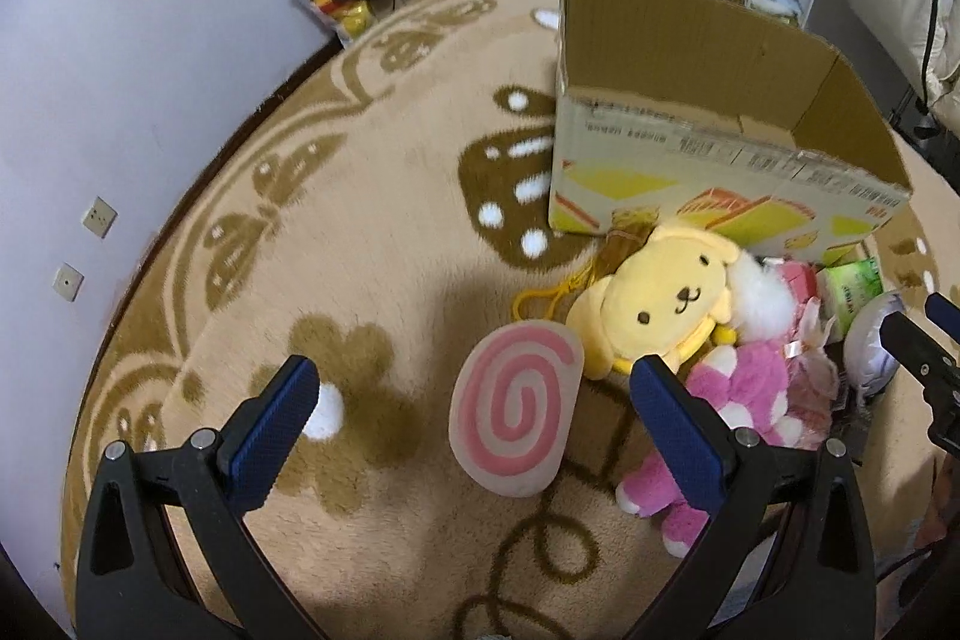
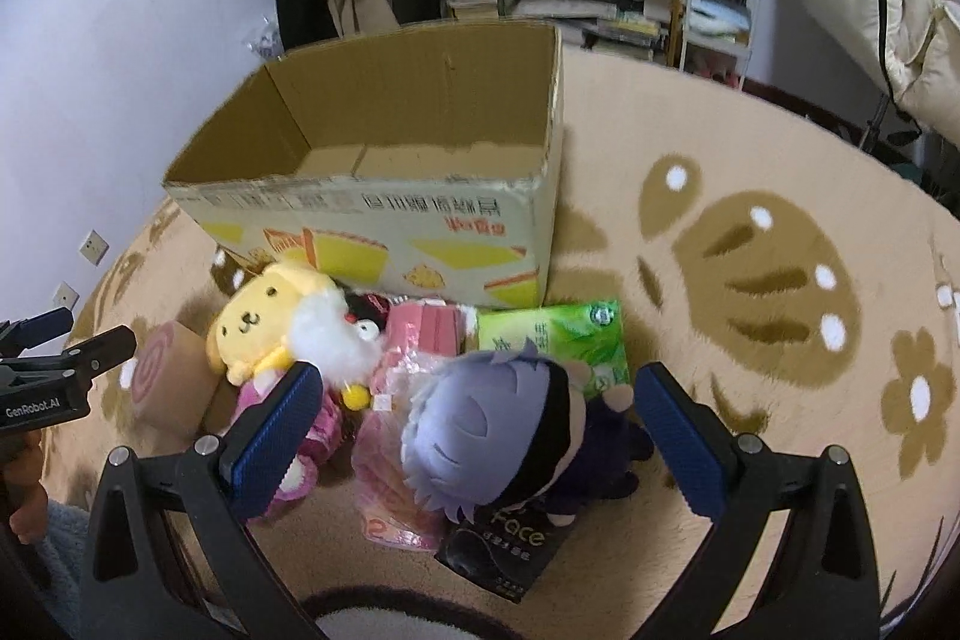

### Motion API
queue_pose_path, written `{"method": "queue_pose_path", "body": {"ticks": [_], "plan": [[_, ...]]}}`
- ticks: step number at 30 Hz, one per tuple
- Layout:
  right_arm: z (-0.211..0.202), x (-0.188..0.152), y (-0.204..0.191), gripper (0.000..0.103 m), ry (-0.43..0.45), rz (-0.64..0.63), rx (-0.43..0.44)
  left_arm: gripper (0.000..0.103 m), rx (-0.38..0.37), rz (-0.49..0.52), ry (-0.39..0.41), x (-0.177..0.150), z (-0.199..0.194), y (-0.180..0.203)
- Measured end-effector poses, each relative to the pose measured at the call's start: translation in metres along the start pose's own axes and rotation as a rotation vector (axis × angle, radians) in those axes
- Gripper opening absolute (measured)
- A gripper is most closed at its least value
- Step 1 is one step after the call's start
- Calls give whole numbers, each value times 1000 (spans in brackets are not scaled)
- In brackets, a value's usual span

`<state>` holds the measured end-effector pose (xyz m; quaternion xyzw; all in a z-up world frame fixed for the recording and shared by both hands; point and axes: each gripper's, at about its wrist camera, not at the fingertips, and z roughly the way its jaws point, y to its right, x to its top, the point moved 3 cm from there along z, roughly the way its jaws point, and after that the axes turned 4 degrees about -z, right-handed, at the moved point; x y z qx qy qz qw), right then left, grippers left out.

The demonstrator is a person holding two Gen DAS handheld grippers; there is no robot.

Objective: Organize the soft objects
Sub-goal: 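Reach the left tool to the pink swirl cushion and close on it, then carry the swirl cushion with the left tool while the right tool grasps the white-haired doll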

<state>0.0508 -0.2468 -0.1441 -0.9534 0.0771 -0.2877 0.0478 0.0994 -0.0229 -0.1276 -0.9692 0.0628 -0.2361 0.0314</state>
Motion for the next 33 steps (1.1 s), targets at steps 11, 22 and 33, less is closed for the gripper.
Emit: {"method": "queue_pose_path", "body": {"ticks": [11, 22, 33], "plan": [[32, -7, 10, 101, -94, 33, 0, 102, -3, -21, -137, -5, 41, 3], [30, -12, 11, 69, -112, 37, 21, 56, -86, -78, -208, -12, 57, 4], [0, -5, 6, 63, 7, 26, 48, 40, -55, -82, -133, -11, 35, 3]]}}
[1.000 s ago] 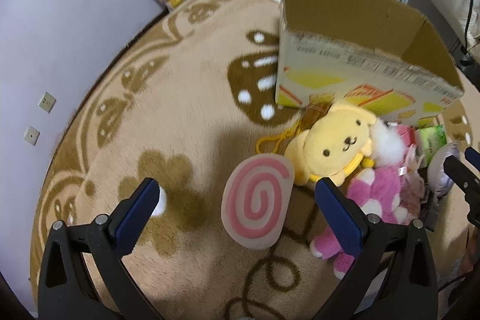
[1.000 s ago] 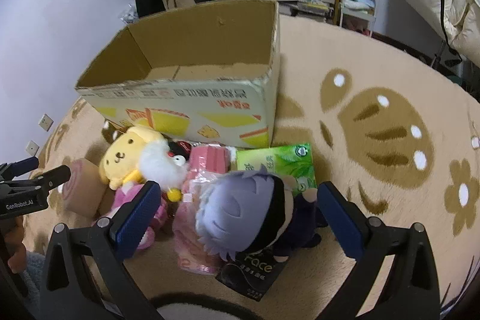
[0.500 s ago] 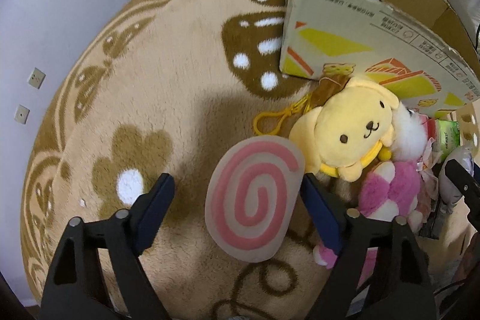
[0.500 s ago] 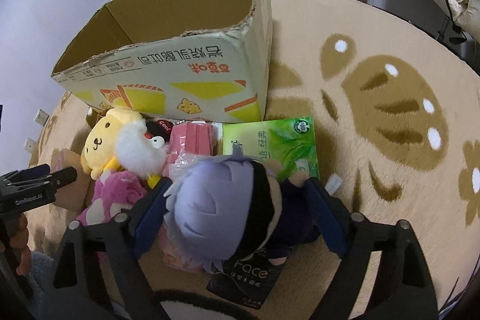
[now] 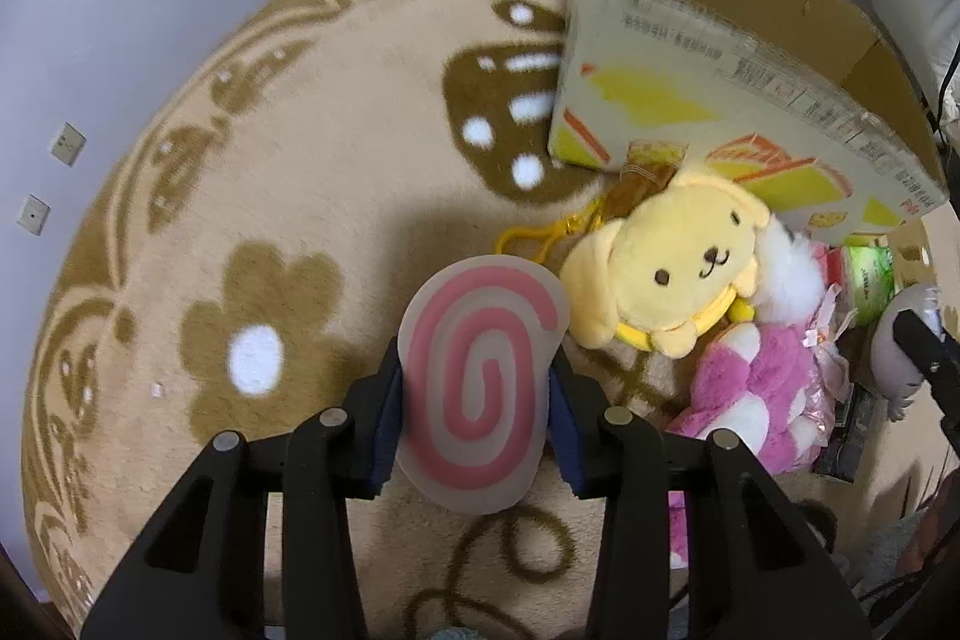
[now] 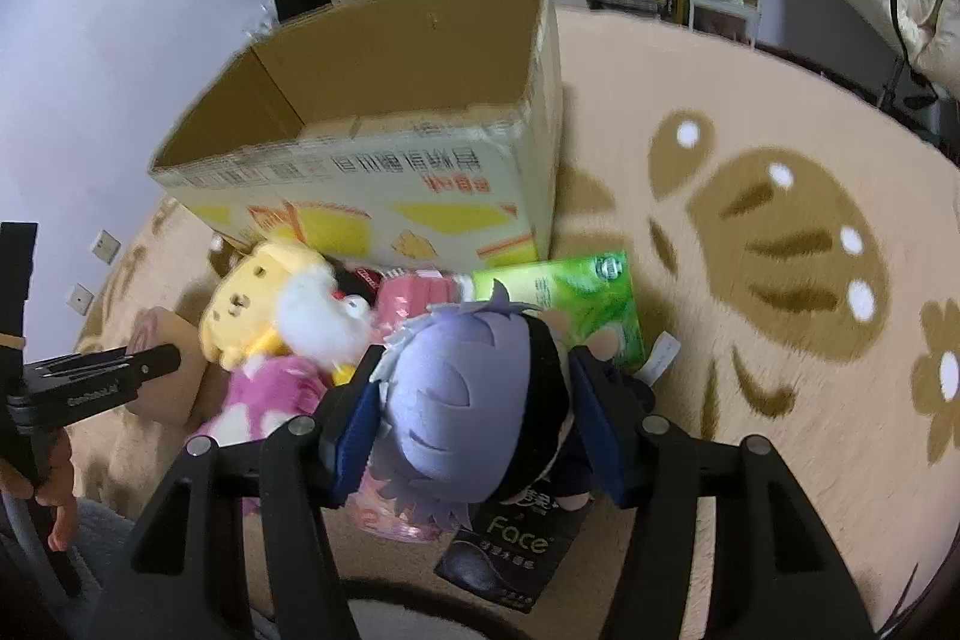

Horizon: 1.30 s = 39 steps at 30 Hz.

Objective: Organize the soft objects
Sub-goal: 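Carry the swirl cushion with the left tool while the right tool grasps the white-haired doll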

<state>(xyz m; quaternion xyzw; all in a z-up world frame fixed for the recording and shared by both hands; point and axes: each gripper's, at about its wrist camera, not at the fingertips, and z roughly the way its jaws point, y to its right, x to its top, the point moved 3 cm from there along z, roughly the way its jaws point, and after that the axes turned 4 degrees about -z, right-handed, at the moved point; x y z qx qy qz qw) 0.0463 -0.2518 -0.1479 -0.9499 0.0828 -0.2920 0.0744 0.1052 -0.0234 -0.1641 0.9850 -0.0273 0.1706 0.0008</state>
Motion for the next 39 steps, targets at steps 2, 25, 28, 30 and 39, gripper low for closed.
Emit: {"method": "queue_pose_path", "body": {"ticks": [2, 25, 28, 30, 39], "plan": [[-19, 3, -5, 63, 73, -19, -5, 40, 5, -1, 39, 2, -11, -1], [-107, 62, -49, 63, 503, -194, 7, 40, 12, 108, 647, 22, -144, 30], [-105, 72, -45, 63, 516, -189, -1, 40, 13, 121, 668, 26, -145, 35], [-102, 80, -43, 63, 524, -185, -7, 40, 9, 134, 685, 30, -145, 41], [-78, 107, -41, 64, 527, -207, -6, 41, -21, 176, 733, 54, -138, 60]]}}
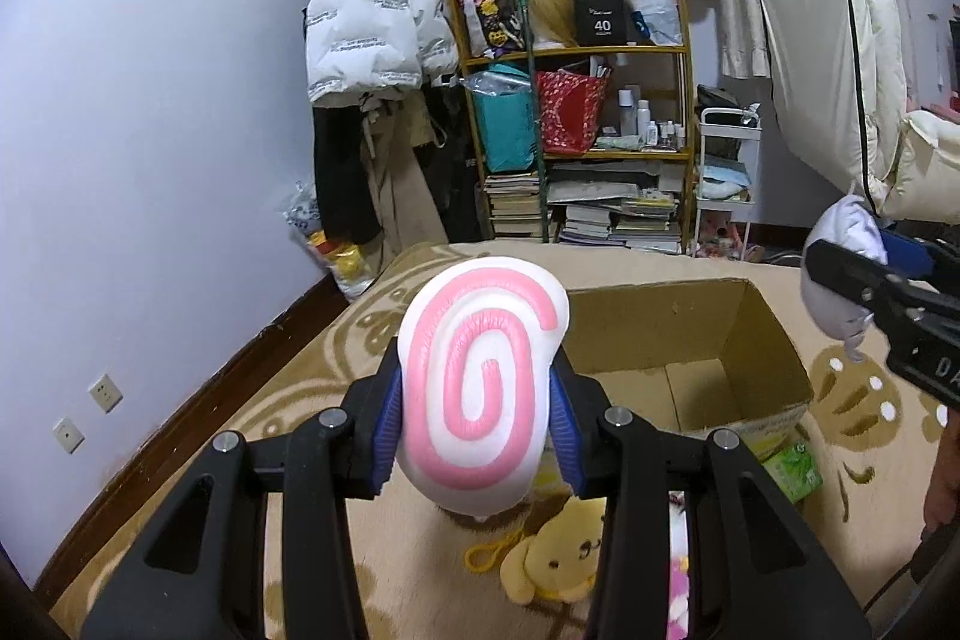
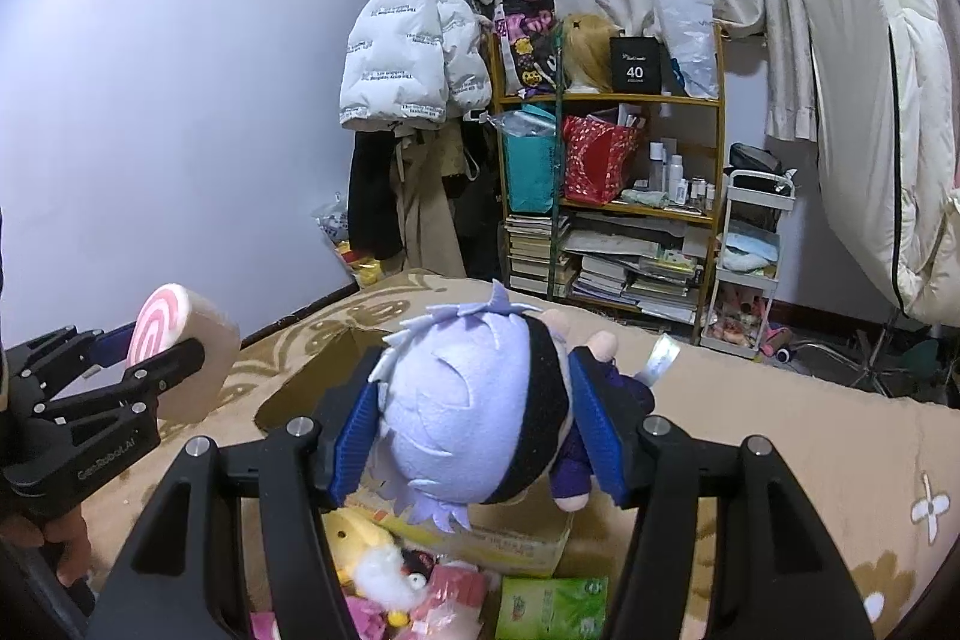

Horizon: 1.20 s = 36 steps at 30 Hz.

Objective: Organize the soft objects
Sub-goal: 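Carry the swirl cushion with the left tool while the right tool grasps the white-haired doll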

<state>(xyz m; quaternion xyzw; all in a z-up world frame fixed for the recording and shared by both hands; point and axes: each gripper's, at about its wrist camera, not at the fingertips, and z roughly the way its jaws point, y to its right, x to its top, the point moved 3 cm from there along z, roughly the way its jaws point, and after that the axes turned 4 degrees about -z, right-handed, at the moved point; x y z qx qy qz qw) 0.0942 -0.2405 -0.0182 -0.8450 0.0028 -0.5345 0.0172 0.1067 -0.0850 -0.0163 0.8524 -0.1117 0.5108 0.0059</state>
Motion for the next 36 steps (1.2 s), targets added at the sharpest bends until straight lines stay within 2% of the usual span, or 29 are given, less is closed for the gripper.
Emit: {"method": "queue_pose_path", "body": {"ticks": [7, 16, 20, 24, 28, 31, 32, 33, 35, 36], "plan": [[23, -2, 2, 64, -16, -9, 9, 41, -22, 46, 18, 6, 22, 14], [41, -8, 13, 64, -14, 32, 67, 42, -89, 30, -9, 10, 48, 21], [47, -13, 20, 65, -20, 74, 91, 42, -130, 21, -44, 5, 60, 25], [53, -17, 25, 65, -30, 99, 106, 44, -133, 33, -72, 0, 72, 30], [63, -23, 26, 65, -59, 110, 123, 48, -160, 36, -144, -7, 86, 32], [67, -25, 26, 65, -62, 115, 131, 50, -144, 26, -168, -12, 93, 30], [66, -24, 26, 67, -53, 118, 135, 54, -139, 23, -170, -13, 93, 29], [66, -25, 26, 67, -49, 122, 139, 64, -139, 19, -165, -13, 93, 28], [66, -25, 25, 67, -50, 132, 145, 76, -134, 8, -141, -10, 89, 25], [66, -26, 25, 67, -54, 134, 150, 80, -130, 9, -131, -9, 88, 25]]}}
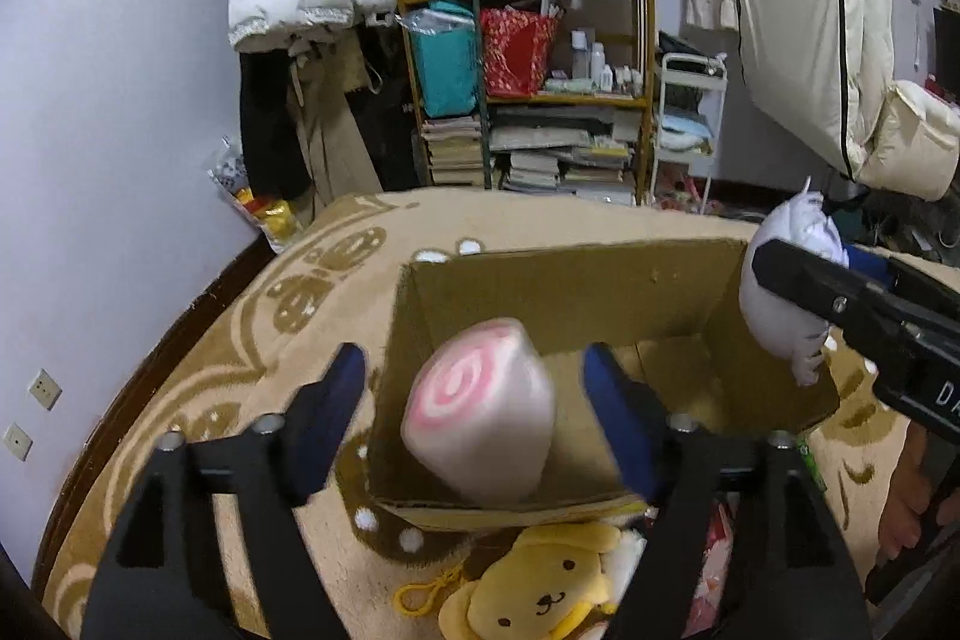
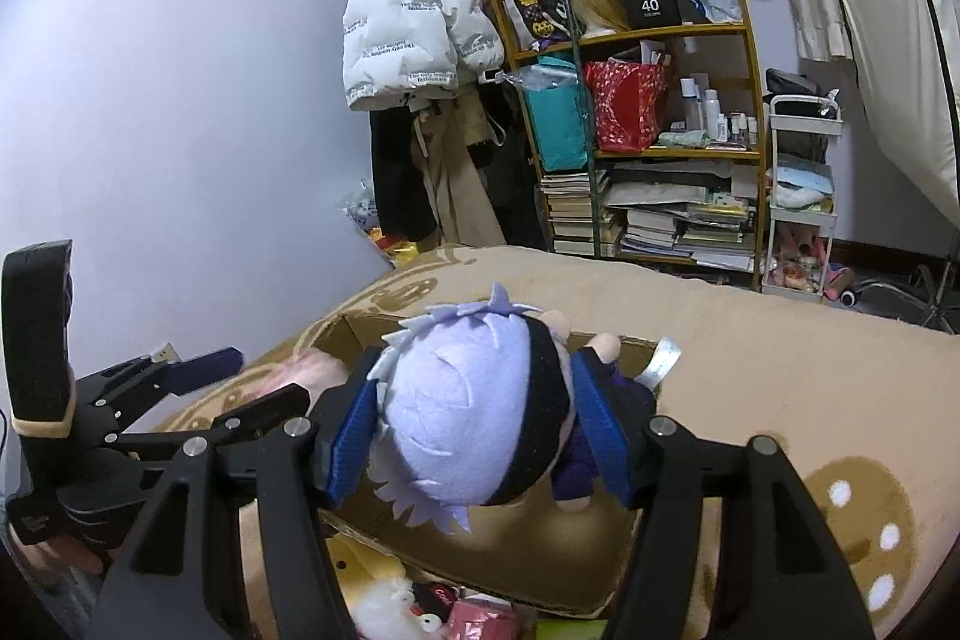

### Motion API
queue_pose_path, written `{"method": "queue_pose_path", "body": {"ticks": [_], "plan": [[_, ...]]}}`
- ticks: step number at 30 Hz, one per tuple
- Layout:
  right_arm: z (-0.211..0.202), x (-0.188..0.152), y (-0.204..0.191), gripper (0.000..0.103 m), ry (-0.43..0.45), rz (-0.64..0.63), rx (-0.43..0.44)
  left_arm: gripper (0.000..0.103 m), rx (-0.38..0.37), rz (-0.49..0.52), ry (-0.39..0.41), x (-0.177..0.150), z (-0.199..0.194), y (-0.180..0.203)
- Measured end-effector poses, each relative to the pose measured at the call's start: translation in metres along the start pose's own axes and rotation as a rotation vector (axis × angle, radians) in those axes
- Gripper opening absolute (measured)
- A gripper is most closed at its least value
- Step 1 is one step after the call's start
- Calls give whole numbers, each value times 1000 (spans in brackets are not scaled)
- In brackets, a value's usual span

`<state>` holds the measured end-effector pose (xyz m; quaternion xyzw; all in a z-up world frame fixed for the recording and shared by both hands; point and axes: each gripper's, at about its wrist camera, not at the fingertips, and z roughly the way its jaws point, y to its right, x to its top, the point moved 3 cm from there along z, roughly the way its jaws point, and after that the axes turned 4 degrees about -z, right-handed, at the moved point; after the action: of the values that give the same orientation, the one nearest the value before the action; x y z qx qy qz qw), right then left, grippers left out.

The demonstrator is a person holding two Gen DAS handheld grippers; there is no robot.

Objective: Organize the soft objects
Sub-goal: 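Carry the swirl cushion with the left tool while the right tool grasps the white-haired doll, then drop the swirl cushion and doll into the box, opening both tools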

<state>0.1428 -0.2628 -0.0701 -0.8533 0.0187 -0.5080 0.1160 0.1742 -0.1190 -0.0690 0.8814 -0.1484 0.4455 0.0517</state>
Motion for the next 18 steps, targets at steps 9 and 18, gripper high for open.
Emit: {"method": "queue_pose_path", "body": {"ticks": [9, 18], "plan": [[-5, 3, -6, 89, 20, -16, -1, 99, 72, 33, 1, -6, -5, -1], [-24, 6, -5, 103, 38, 14, -35, 100, 85, 44, -37, -13, -13, -1]]}}
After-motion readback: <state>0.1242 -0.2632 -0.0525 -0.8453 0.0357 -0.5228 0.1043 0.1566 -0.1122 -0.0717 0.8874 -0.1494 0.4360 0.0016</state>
